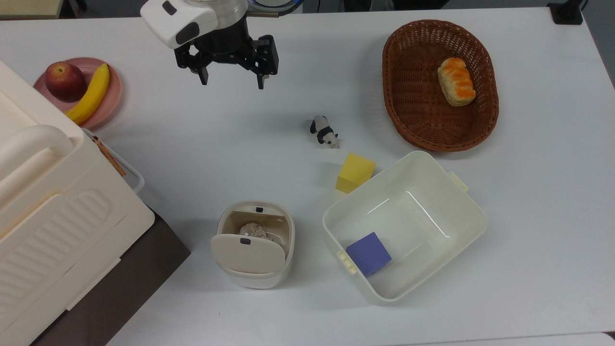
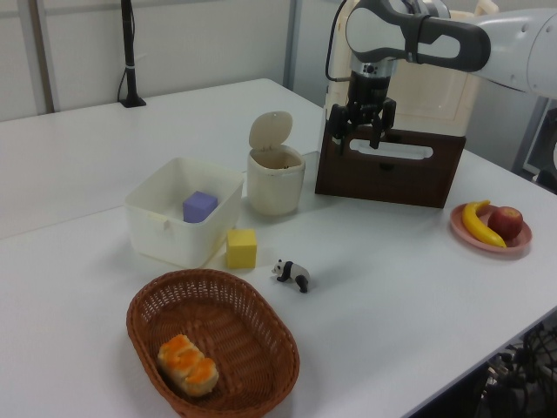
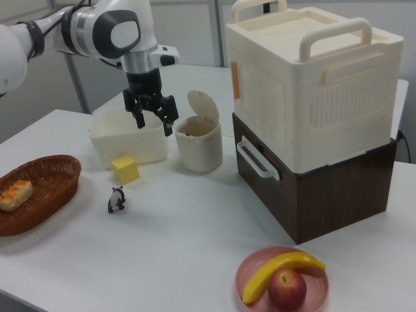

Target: Close the trash can

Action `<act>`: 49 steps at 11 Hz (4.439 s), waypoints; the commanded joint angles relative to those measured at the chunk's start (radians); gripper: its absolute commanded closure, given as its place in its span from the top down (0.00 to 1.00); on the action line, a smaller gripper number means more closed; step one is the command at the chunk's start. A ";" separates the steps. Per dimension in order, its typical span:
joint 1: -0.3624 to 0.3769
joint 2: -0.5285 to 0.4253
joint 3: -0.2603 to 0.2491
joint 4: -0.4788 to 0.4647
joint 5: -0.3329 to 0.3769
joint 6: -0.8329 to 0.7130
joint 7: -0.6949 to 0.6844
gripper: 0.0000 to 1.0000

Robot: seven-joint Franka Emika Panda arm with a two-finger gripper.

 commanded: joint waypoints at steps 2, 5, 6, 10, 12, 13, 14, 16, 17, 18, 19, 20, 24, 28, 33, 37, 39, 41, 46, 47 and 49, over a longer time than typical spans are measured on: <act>-0.007 -0.044 -0.008 -0.027 0.012 -0.071 -0.141 1.00; -0.008 -0.044 -0.008 -0.024 0.012 -0.070 -0.141 1.00; -0.008 -0.044 -0.008 -0.024 0.012 -0.068 -0.141 1.00; -0.016 -0.038 -0.008 -0.023 0.016 -0.050 -0.146 1.00; -0.018 -0.035 -0.008 -0.023 0.025 -0.036 -0.146 1.00; -0.018 -0.034 -0.008 -0.023 0.025 -0.035 -0.152 0.95; -0.019 -0.029 -0.008 -0.023 0.027 -0.035 -0.155 0.86; -0.018 -0.023 -0.006 -0.024 0.028 0.022 -0.157 0.55; -0.019 -0.012 -0.006 -0.024 0.041 0.040 -0.157 0.43; -0.018 0.000 -0.008 -0.023 0.066 0.063 -0.157 0.29; -0.013 0.006 -0.005 -0.023 0.079 0.112 -0.154 0.15; -0.008 0.006 0.003 -0.023 0.082 0.180 -0.143 0.07; -0.007 0.069 0.005 -0.010 0.114 0.506 -0.008 0.05; 0.027 0.201 0.000 0.046 0.091 0.870 0.219 0.07; 0.030 0.255 -0.003 0.098 0.001 1.064 0.310 0.07; 0.035 0.319 -0.005 0.165 -0.057 1.067 0.310 0.07; 0.039 0.328 -0.005 0.155 -0.067 1.065 0.310 0.07; 0.039 0.360 -0.005 0.154 -0.076 1.065 0.308 0.07; 0.041 0.358 -0.003 0.116 -0.081 1.020 0.301 0.07; 0.039 0.351 -0.003 0.112 -0.079 0.948 0.278 0.07; 0.036 0.348 0.003 0.111 -0.062 0.833 0.222 0.06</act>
